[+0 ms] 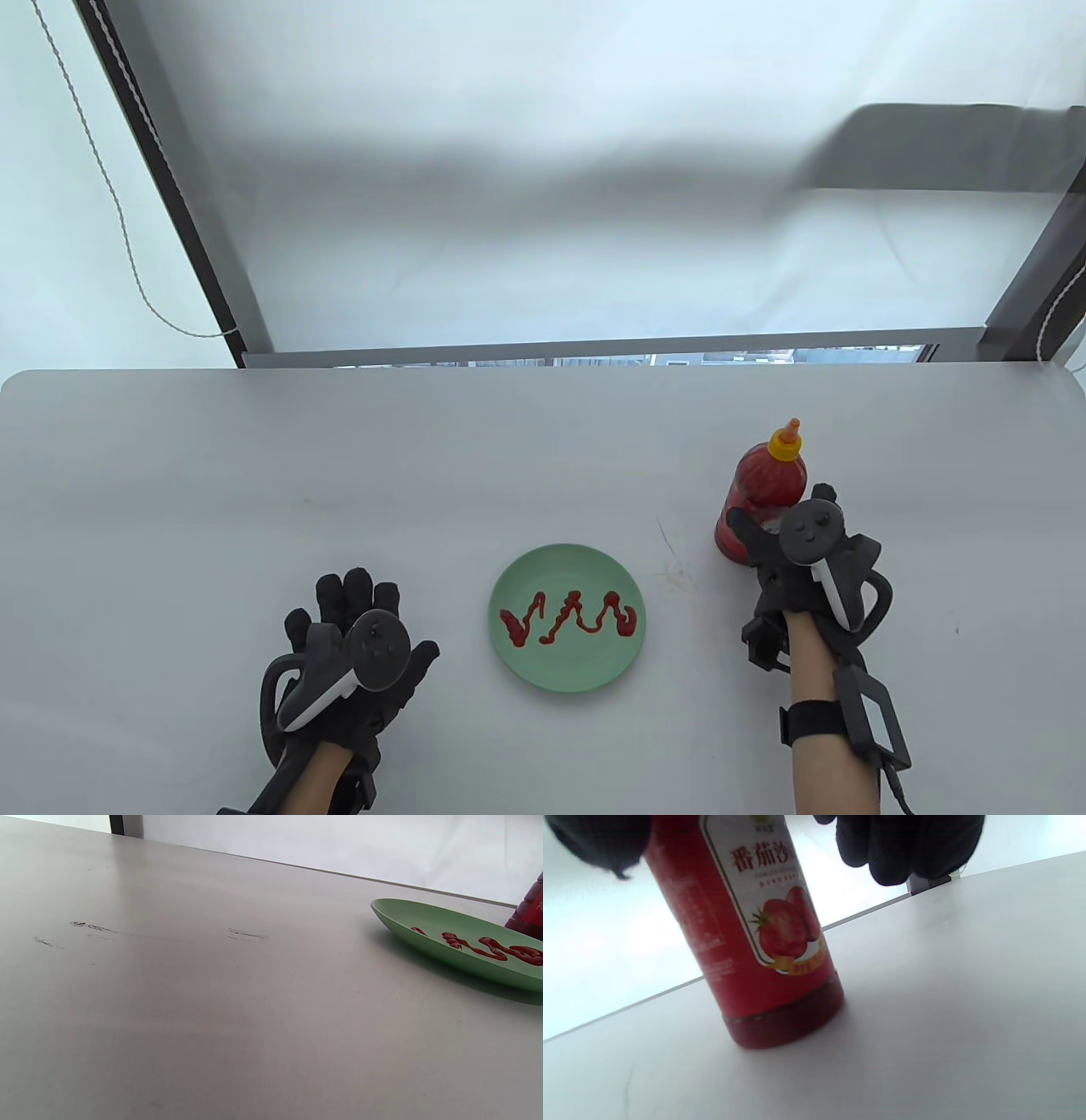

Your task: Squeeze ketchup bottle to draw patterns on plate

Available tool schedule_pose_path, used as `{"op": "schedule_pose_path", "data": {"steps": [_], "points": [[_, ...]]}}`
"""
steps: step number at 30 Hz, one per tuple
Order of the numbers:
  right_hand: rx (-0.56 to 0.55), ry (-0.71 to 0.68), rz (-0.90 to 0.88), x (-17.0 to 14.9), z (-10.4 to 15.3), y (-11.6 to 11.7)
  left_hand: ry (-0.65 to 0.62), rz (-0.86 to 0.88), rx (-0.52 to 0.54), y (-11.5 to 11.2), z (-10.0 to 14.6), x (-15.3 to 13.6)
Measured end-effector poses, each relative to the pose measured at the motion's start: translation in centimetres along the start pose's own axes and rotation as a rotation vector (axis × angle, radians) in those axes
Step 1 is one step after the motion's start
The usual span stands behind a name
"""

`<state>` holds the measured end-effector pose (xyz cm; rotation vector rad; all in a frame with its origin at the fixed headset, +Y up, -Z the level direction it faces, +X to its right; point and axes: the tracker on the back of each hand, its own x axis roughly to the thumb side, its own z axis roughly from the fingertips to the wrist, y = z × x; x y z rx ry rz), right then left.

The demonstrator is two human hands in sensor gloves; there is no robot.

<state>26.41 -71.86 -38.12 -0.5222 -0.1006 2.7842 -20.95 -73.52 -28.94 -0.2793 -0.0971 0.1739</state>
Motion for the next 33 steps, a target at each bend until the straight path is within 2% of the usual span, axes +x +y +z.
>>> {"op": "schedule_pose_path", "data": {"steps": [4,8,11,13,17,18,20,22,26,33], "points": [[0.005,-0.108,0.008,0.1,4.1,-2.2,0.015,0.006,0.014,0.1,0.1,-0.2],[-0.039,-0.389,0.015,0.1,10.3,-4.8,0.025,0.004,0.024,0.1,0.2,-0.2],[-0.060,-0.485,0.058,-0.2,13.6,-5.3,0.017,0.003,0.043,0.3,0.5,0.0],[-0.105,-0.511,0.067,-0.5,14.7,-5.1,0.014,0.000,0.056,0.3,0.7,0.0],[-0.136,-0.500,0.100,-1.4,15.3,-2.9,0.009,-0.021,0.057,0.3,0.8,0.3],[-0.105,-0.498,0.136,-1.5,15.1,-2.5,0.005,-0.024,0.059,0.3,0.9,0.4],[-0.034,-0.494,0.173,-1.5,14.8,-2.3,-0.001,-0.030,0.061,0.3,0.9,0.5],[-0.066,-0.504,0.173,-1.6,14.7,-2.1,-0.013,-0.032,0.071,0.5,1.0,0.7],[0.016,-0.483,0.199,-2.2,14.5,-1.5,-0.024,-0.044,0.091,0.7,1.3,1.1],[0.051,-0.445,0.261,-2.6,14.3,-0.6,-0.014,-0.056,0.096,0.7,1.5,1.1]]}}
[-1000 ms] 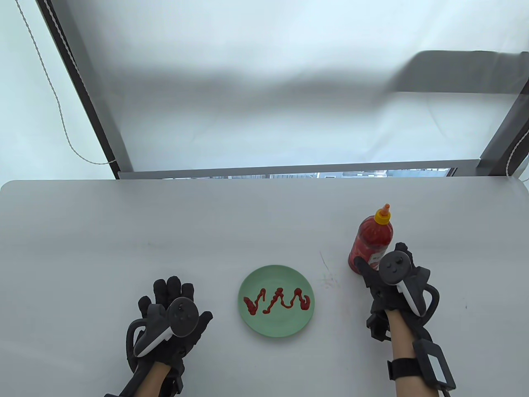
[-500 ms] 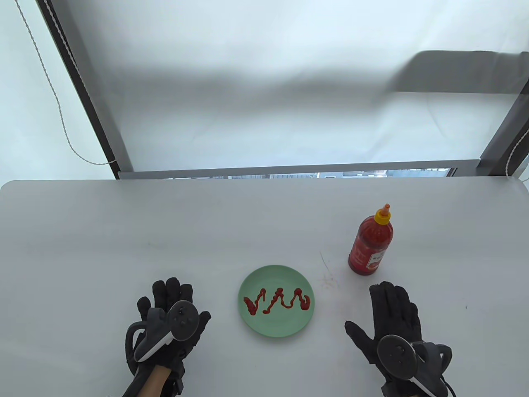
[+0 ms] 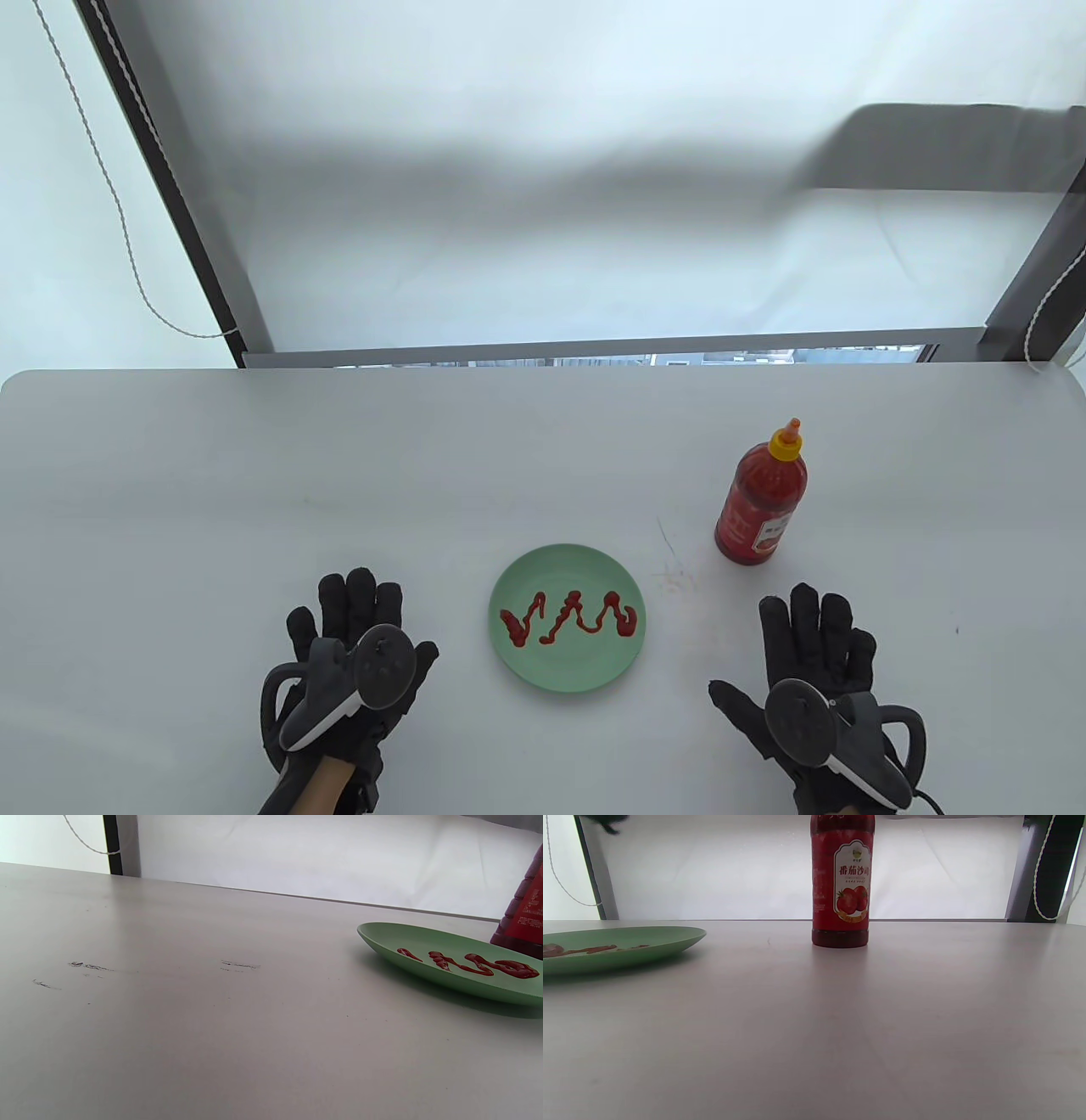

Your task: Squeeze ketchup bottle to draw patterns on plate

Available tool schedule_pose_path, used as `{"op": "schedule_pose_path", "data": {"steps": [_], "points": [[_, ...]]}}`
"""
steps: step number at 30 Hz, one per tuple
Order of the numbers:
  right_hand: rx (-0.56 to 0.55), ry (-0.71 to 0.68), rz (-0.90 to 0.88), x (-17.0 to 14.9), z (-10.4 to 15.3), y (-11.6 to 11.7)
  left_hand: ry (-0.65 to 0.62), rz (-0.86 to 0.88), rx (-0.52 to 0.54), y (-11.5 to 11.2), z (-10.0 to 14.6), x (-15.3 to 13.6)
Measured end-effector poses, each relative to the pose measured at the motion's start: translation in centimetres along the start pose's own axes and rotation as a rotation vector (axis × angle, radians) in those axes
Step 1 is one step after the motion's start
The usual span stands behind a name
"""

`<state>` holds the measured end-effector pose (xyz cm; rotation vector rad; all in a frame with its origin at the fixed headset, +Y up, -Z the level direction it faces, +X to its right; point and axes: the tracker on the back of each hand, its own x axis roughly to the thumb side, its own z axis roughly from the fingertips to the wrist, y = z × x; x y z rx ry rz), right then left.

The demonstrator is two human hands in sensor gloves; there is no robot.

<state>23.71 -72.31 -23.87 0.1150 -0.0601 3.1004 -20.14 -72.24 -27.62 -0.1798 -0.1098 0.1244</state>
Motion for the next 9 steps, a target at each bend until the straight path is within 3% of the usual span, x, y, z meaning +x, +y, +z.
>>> {"op": "schedule_pose_path", "data": {"steps": [9], "points": [[0.009,0.002,0.011,0.12,0.06,0.08,0.004,0.015,-0.003,0.04,-0.06,-0.11]]}}
